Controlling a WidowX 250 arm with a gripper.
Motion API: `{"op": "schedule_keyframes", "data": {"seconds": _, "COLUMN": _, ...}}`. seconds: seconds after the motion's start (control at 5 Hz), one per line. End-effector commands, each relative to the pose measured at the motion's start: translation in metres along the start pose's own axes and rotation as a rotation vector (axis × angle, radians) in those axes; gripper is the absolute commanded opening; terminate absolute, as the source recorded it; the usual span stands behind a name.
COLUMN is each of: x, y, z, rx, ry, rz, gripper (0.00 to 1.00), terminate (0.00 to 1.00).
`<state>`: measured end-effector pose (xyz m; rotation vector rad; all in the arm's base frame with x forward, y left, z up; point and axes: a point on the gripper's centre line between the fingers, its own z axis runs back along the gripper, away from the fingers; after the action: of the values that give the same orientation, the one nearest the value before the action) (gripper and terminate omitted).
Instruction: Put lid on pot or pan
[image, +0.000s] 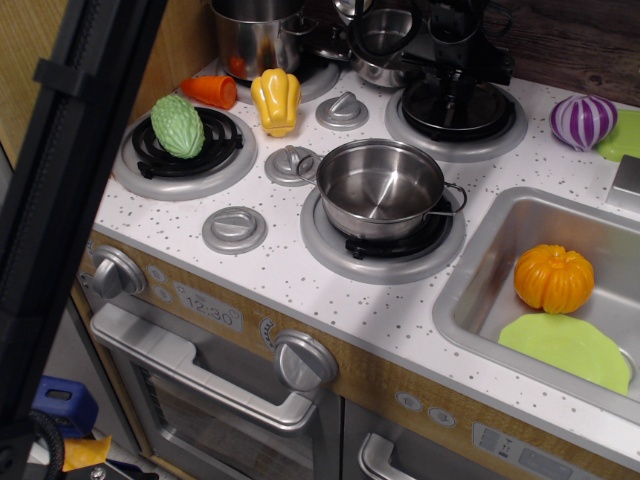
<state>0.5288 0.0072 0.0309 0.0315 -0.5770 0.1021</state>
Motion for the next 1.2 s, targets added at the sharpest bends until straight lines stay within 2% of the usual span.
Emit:
{"op": "schedule_keyframes", "data": {"seconds": 0.0, "x": 0.032, "y": 0.002, "z": 0.048, "rx": 0.044, "ry": 0.001, "rz": -0.003, "gripper": 0.0, "terminate": 0.0}}
{"op": "schedule_keyframes", "data": {"seconds": 0.2, "x": 0.041, "y": 0.001, "z": 0.07, "rx": 0.107, "ry": 0.012, "rz": -0.024, "gripper": 0.0, "terminate": 0.0}}
{"op": "schedule_keyframes", "data": {"seconds": 0.4, "x": 0.048, "y": 0.002, "z": 0.085, "rx": 0.124, "ry": 0.034, "rz": -0.019, "gripper": 0.0, "terminate": 0.0}}
{"op": "schedule_keyframes", "data": {"seconds": 0.6, "x": 0.043, "y": -0.002, "z": 0.096, "rx": 0.132, "ry": 0.055, "rz": 0.017, "gripper": 0.0, "terminate": 0.0}}
{"op": "schedule_keyframes", "data": {"seconds": 1.0, "x": 0.011, "y": -0.016, "z": 0.117, "rx": 0.165, "ry": 0.089, "rz": 0.103, "gripper": 0.0, "terminate": 0.0}}
